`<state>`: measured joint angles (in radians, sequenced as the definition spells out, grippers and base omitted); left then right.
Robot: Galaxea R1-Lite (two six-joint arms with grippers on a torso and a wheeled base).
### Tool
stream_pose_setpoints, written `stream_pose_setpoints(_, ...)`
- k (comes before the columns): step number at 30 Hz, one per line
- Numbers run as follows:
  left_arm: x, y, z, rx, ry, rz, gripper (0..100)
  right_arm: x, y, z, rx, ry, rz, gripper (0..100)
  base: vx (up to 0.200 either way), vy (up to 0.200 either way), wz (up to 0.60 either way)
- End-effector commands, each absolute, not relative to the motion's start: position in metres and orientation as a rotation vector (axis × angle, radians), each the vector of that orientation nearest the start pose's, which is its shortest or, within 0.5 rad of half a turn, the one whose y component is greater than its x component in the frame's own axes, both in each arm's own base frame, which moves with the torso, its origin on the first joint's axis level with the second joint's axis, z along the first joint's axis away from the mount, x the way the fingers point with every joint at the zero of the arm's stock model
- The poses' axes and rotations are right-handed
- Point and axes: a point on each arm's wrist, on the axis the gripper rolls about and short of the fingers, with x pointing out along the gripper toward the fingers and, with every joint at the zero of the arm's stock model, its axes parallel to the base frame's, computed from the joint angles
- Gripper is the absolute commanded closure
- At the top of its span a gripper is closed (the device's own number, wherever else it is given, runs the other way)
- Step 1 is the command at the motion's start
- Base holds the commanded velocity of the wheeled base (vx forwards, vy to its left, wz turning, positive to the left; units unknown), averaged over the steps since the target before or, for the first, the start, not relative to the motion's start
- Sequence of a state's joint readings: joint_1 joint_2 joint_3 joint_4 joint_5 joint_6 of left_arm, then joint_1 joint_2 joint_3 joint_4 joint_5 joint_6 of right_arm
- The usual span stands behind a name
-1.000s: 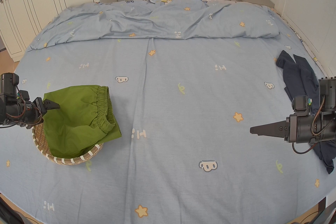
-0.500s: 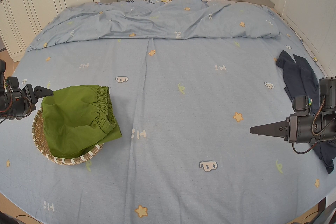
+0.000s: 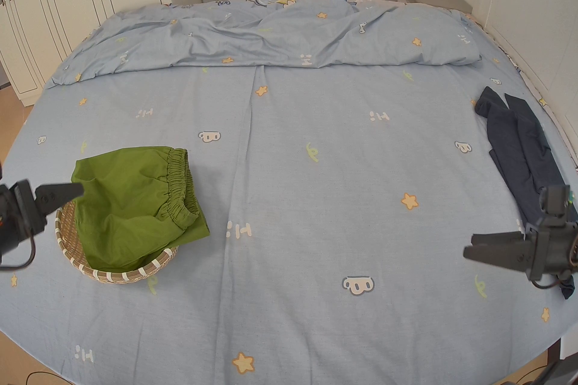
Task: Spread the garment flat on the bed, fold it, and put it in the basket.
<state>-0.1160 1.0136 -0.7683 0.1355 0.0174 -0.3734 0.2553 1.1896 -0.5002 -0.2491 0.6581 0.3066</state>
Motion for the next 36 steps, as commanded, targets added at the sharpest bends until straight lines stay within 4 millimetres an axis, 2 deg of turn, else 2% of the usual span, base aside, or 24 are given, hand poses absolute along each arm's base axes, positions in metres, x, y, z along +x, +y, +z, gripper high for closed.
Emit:
stream_pose_setpoints(1,0.005,0.003,0.202,-0.337,0.247,-0.036,0,0.046,0.026,0.149,0.282,0.361,0.857,0,0.000,0.000,0.00)
stream_pose_setpoints(4,-0.032,0.010,0.180,-0.350,0.220,0.007,0,0.015,0.018,0.130,0.281,0.268,0.863,0,0.000,0.000,0.00)
stream_pose_setpoints(5,-0.032,0.010,0.180,-0.350,0.220,0.007,0,0.015,0.018,0.130,0.281,0.268,0.863,0,0.000,0.000,0.00)
stream_pose_setpoints(8,-0.060,0.009,0.160,-0.361,0.173,0.106,0,-0.012,0.011,0.115,0.285,0.215,0.866,0,0.000,0.000,0.00)
stream_pose_setpoints(9,-0.061,0.009,0.159,-0.361,0.171,0.109,0,-0.013,0.011,0.114,0.286,0.216,0.866,0,0.000,0.000,0.00)
stream_pose_setpoints(10,-0.066,0.007,0.152,-0.366,0.152,0.140,0,-0.023,0.008,0.109,0.286,0.212,0.857,0,0.000,0.000,0.00)
stream_pose_setpoints(11,-0.066,0.007,0.152,-0.366,0.152,0.140,0,-0.023,0.008,0.109,0.286,0.212,0.857,0,0.000,0.000,0.00)
stream_pose_setpoints(13,-0.064,0.006,0.137,-0.360,0.151,0.165,0,-0.032,0.006,0.098,0.274,0.200,0.827,0,0.000,0.000,0.00)
stream_pose_setpoints(16,-0.049,0.005,0.117,-0.351,0.167,0.177,0,-0.024,0.005,0.088,0.219,0.195,0.656,0,0.000,0.000,0.00)
stream_pose_setpoints(17,-0.048,0.005,0.116,-0.351,0.165,0.177,0,-0.024,0.005,0.088,0.216,0.191,0.644,0,0.000,0.000,0.00)
stream_pose_setpoints(18,-0.033,0.005,0.097,-0.312,0.148,0.173,0,-0.021,0.002,0.087,0.205,0.154,0.495,0,0.000,0.000,0.00)
stream_pose_setpoints(20,-0.023,0.005,0.084,-0.243,0.056,0.165,0,-0.019,0.000,0.088,0.203,0.126,0.387,0,0.000,0.000,0.00)
stream_pose_setpoints(22,-0.022,0.004,0.083,-0.174,-0.075,0.142,0,-0.019,-0.002,0.088,0.199,0.114,0.311,0,0.000,0.000,0.00)
stream_pose_setpoints(26,-0.023,0.004,0.079,-0.021,-0.032,0.175,0,-0.018,-0.002,0.087,0.201,0.112,0.272,0,0.000,0.000,0.00)
stream_pose_setpoints(30,-0.023,0.004,0.080,0.003,-0.047,0.178,0,-0.019,0.001,0.086,0.193,0.084,0.118,0,0.000,0.000,0.00)
stream_pose_setpoints(31,-0.023,0.004,0.080,0.030,-0.043,0.145,0,-0.022,0.003,0.085,0.154,0.039,0.068,0,0.000,0.000,0.00)
stream_pose_setpoints(33,-0.023,0.002,0.080,0.046,-0.038,0.082,0,-0.022,0.003,0.083,0.061,0.018,0.101,0,0.000,0.000,0.00)
stream_pose_setpoints(36,-0.023,0.002,0.079,0.079,-0.031,0.058,0,-0.023,0.002,0.083,0.010,-0.021,0.088,0,0.000,0.000,0.00)
